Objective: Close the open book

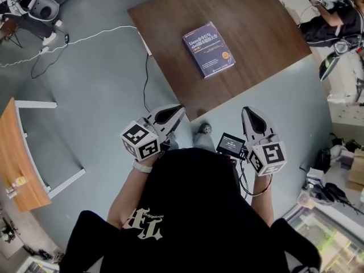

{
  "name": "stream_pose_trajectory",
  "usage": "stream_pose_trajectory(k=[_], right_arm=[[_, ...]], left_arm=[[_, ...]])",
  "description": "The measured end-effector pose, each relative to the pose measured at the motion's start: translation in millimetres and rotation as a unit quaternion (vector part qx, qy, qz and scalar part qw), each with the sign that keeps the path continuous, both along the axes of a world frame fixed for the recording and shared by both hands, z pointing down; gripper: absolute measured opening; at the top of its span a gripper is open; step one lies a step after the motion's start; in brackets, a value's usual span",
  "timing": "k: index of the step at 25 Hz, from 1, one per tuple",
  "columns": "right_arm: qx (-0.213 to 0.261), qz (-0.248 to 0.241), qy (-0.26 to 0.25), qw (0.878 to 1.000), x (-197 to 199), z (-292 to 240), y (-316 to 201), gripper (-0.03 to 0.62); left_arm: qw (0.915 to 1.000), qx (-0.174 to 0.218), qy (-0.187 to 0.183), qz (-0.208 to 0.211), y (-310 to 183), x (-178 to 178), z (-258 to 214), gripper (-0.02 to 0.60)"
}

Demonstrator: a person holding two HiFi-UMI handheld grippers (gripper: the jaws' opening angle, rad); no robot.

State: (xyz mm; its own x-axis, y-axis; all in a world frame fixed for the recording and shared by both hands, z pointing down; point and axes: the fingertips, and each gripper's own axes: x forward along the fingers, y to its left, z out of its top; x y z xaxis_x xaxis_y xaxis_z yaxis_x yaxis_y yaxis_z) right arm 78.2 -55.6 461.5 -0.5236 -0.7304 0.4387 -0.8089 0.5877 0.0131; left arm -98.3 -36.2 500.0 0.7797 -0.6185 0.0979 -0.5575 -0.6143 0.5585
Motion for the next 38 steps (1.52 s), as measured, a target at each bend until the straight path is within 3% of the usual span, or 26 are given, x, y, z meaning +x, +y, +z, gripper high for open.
stream_pose_trajectory(k=[5, 16, 26, 38], right_arm=[[-0.002, 0.004, -0.029, 1.0, 26.0, -4.2, -5.9, -0.012], [-0.007, 0.037, -0.066, 0.997, 73.5, -5.1, -12.1, -0.012], [-0.011, 0.05, -0.082, 0.995, 87.9, -5.4, -22.1, -0.012], [-0.024, 0.035, -0.074, 0.996, 75.1, 2.9, -30.7, -0.012]], left_arm=[[0.999, 0.03, 0.003, -0.034, -4.7, 19.9, -16.8, 0.005], [0.999, 0.039, -0.019, -0.013, -11.7, 67.1, -23.7, 0.005], [0.9986, 0.043, -0.031, 0.003, -23.2, 86.2, -23.6, 0.005], [0.9989, 0.032, -0.036, -0.002, -30.1, 77.0, -17.0, 0.005]])
